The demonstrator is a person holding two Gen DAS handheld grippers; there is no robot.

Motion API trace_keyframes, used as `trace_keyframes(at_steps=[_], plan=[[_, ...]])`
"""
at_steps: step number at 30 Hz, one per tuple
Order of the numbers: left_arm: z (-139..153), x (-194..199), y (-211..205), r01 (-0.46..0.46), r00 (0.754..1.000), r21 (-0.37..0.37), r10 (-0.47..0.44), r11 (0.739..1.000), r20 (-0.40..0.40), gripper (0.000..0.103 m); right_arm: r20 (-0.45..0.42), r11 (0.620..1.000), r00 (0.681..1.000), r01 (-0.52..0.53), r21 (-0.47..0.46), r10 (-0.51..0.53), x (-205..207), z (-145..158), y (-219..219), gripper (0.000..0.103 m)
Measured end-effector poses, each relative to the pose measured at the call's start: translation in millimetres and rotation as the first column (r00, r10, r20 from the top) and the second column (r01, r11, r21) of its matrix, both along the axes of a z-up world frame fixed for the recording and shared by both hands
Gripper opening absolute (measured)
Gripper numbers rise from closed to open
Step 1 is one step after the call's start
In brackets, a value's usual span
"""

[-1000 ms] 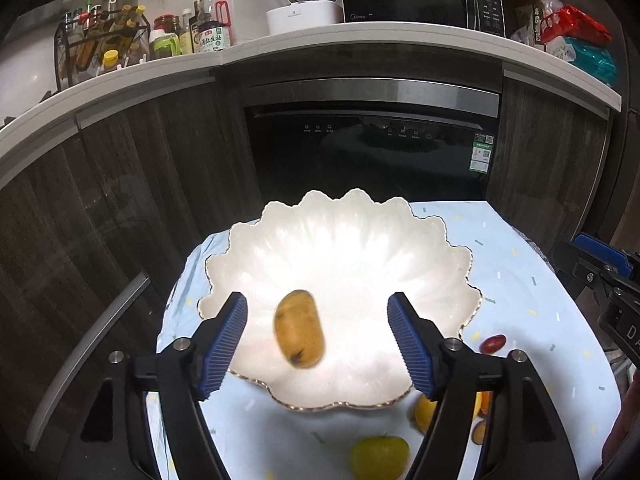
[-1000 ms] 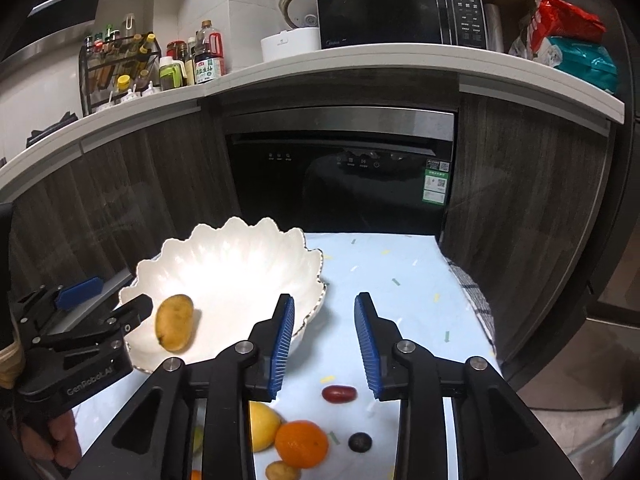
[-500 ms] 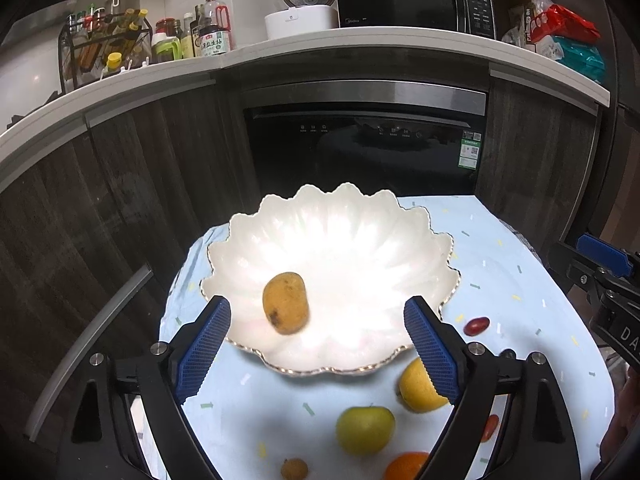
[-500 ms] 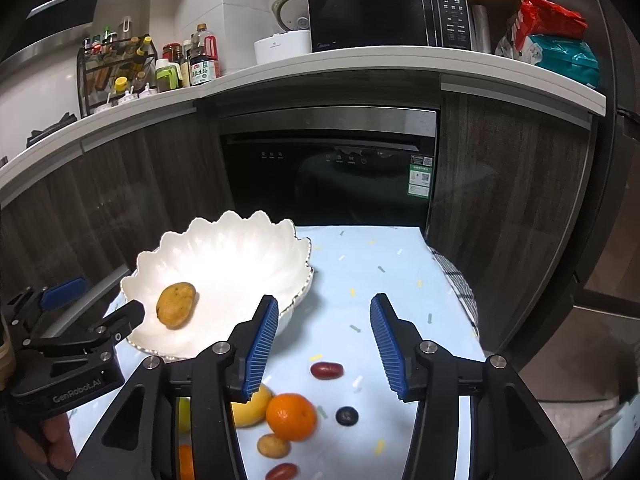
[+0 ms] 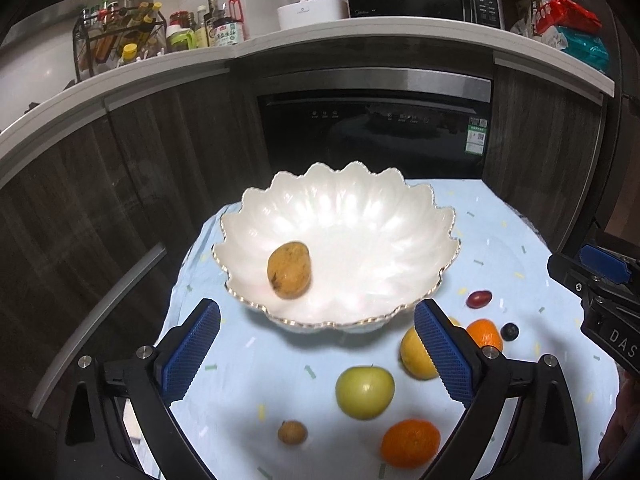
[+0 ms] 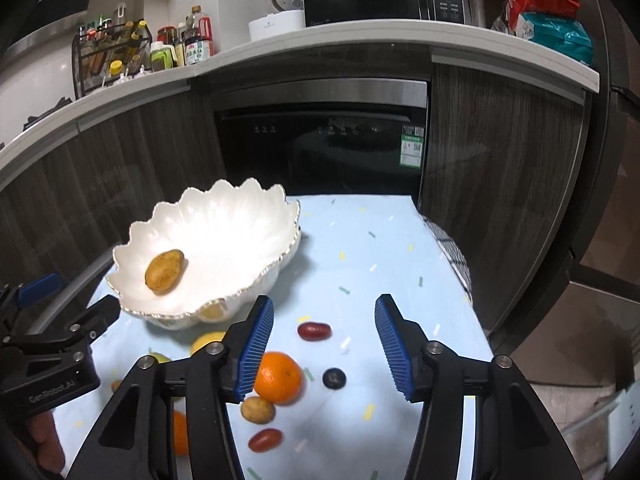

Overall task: Organize fruits
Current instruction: 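Move the right gripper to the red date and close on it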

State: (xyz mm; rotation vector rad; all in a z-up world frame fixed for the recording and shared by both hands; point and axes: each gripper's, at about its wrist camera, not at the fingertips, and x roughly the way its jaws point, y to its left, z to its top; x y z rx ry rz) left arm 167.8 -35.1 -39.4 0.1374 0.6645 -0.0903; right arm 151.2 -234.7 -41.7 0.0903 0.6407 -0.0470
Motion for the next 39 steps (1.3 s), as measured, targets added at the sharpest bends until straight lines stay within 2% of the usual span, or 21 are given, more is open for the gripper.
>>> trace_keyframes(at_steps=[7,11,21,32,39], plan=[[-17,-4,4,-0.041,0.998,-0.001,0.041,0.999,-0.04,0.099,-0.062,1.0,0.998,0.003,0.005,-0.003,7,-20,-1,0.056],[-25,-1,4,-0.063,0.996,0.008,0.063,0.998,-0.057,0.099,-0.118,1.0,0.993,0.011,0.024,-0.008,25,-34,-4,0.056],[-25,19,11,-0.129,0.991,0.006,0.129,0.992,-0.042,0.099,-0.211,1.0,0.977,-0.01,0.02,0.014,69,-57,3,0.056],[-39,38,12,-0.149,0.986,0.001,0.149,0.989,-0.078,0.099,-0.296,0.999,0.955,-0.033,0.008,0.034,96,-83,9,0.055],[-41,42,15,-0.159,0.983,-0.004,0.158,0.987,-0.088,0.099,-0.326,0.999,0.944,-0.047,0.014,0.049,102,-92,15,0.042]])
